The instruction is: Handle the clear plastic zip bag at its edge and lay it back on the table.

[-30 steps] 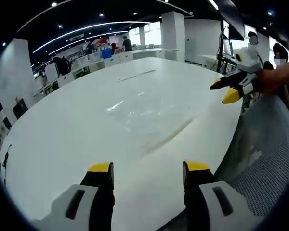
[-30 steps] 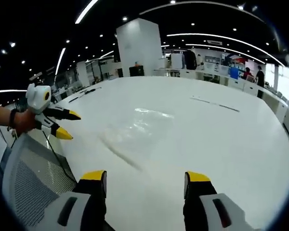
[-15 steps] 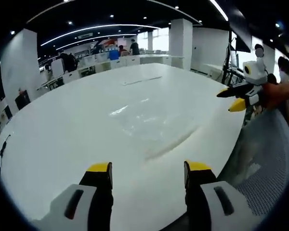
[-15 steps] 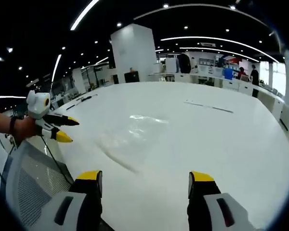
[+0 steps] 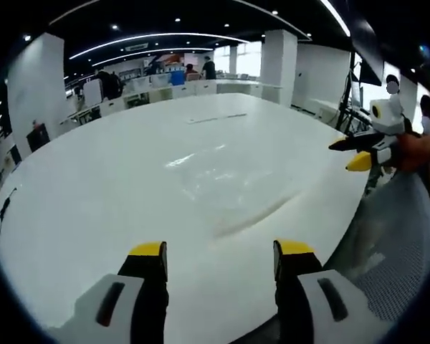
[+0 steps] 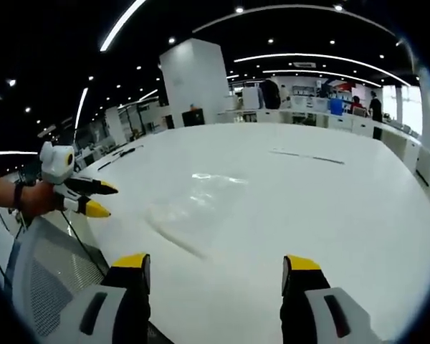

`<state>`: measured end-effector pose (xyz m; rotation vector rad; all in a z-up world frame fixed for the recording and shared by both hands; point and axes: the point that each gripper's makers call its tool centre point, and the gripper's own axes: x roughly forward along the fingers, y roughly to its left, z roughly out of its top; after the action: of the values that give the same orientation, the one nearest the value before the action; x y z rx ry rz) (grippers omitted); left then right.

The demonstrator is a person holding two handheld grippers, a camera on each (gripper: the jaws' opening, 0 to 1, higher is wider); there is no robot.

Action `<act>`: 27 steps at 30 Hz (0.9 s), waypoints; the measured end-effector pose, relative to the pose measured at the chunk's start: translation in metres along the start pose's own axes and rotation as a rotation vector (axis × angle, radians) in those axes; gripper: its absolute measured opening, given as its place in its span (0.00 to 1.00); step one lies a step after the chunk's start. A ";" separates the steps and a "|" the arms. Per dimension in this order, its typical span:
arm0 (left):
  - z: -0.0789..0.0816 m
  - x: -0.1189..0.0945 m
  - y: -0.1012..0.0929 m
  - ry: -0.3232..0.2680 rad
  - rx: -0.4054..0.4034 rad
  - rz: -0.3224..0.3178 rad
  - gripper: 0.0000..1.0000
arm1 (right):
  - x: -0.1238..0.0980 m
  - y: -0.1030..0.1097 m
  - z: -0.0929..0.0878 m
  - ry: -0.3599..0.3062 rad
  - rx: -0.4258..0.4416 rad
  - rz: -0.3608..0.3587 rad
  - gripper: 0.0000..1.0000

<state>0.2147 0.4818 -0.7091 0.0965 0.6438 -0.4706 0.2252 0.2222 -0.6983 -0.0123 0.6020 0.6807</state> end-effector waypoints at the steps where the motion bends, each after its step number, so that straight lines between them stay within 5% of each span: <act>1: -0.001 0.001 -0.002 0.008 0.002 -0.001 0.59 | -0.001 0.000 0.000 0.001 0.008 0.000 0.75; 27: -0.006 -0.002 -0.010 0.045 0.015 0.015 0.56 | 0.002 -0.004 -0.001 -0.014 0.016 0.002 0.74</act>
<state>0.2053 0.4754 -0.7119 0.1265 0.6836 -0.4601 0.2282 0.2201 -0.7006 0.0082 0.5936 0.6778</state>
